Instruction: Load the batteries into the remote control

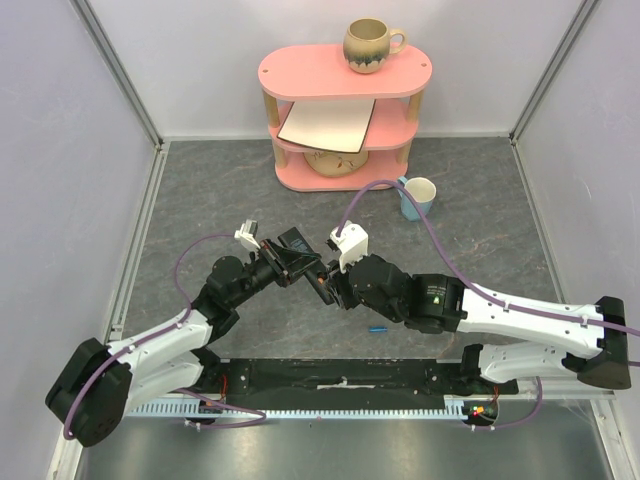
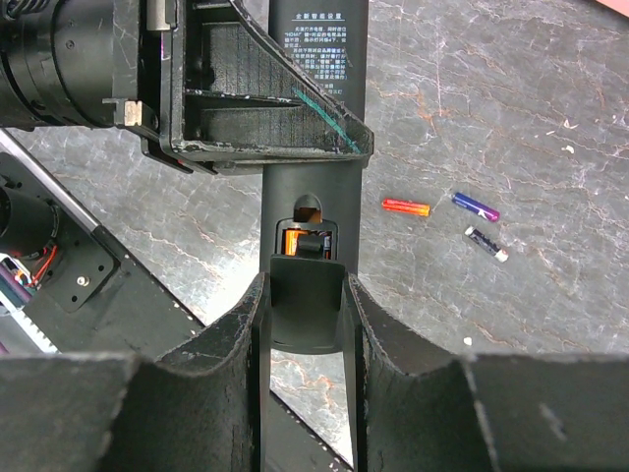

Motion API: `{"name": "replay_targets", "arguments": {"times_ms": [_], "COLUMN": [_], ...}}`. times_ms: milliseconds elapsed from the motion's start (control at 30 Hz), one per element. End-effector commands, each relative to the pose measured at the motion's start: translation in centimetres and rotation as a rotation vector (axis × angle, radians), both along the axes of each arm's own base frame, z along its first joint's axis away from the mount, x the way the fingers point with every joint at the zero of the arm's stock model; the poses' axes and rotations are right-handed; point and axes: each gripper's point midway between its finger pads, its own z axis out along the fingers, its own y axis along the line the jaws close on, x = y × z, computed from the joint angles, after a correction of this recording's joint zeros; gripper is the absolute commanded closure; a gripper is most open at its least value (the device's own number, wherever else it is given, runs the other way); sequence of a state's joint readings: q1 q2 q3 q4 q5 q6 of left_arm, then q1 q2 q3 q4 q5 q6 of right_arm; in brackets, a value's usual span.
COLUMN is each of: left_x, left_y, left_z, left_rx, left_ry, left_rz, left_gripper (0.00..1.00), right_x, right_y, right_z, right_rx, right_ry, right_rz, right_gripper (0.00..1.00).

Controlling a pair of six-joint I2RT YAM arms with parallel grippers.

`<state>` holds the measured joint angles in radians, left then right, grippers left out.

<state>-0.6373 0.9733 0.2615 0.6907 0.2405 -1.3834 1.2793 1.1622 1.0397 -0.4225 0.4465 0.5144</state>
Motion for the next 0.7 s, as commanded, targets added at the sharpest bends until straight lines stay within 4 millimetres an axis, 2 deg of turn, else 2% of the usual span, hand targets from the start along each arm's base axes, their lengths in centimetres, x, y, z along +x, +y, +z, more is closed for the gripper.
{"name": "replay_targets", "arguments": {"times_ms": [0,667], "left_x": [-0.2,-0.6], "left_y": [0.0,0.1], "left_z": [3.6,4.4], "left_rx": [-0.085,-0.105], "left_ry": [-0.081,-0.097], "left_rz": [-0.007,-0.012], "left_gripper": [0.98,0.98], "right_x": [0.2,0.5], "right_y": [0.1,-0.5], "right_z": [0.7,-2.2], "right_rx": [0.04,-0.104], "right_ry": [-0.011,-0.019], "right_rz": [-0.022,-0.019], "right_gripper": [1.0,1.0]}}
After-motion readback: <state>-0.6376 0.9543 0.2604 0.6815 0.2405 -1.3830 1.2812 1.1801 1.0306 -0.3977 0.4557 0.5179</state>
